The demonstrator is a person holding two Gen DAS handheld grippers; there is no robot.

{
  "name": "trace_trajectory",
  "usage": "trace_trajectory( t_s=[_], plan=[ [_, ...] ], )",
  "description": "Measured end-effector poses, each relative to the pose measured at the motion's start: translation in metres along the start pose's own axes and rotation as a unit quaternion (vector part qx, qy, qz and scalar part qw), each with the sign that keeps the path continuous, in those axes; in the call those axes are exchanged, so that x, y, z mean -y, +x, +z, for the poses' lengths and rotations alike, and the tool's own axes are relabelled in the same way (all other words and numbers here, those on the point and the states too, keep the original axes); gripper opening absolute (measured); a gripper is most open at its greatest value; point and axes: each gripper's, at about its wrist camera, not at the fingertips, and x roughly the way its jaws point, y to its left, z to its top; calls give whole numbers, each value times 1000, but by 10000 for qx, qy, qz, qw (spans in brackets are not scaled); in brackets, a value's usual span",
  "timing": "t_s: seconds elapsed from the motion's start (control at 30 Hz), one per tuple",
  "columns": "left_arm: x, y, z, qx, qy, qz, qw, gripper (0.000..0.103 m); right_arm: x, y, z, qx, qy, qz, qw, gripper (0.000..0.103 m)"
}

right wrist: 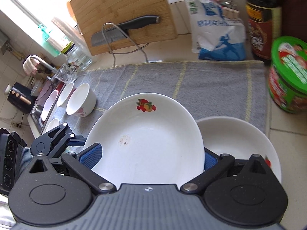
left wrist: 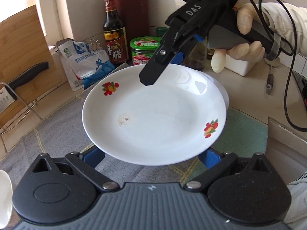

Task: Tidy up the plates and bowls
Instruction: 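Lift the plate with the right tool and carry it to the stacked plates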

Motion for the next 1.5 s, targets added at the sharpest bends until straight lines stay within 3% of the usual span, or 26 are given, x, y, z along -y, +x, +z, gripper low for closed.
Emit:
trace_trajectory(
  t_s=[0.4, 1.1, 1.5],
  plan=[
    [5, 26, 11, -83, 322, -501, 9982, 101, 35, -23, -33, 198, 540, -306, 9979, 103],
    [6, 50, 26, -239, 621, -664, 9956, 101, 65, -29, -49, 297, 936, -408, 9943, 103],
    [4, 53, 27, -209, 749, -561, 9954, 101, 67, -39, -59, 404, 1096, -432, 9922, 103]
  ],
)
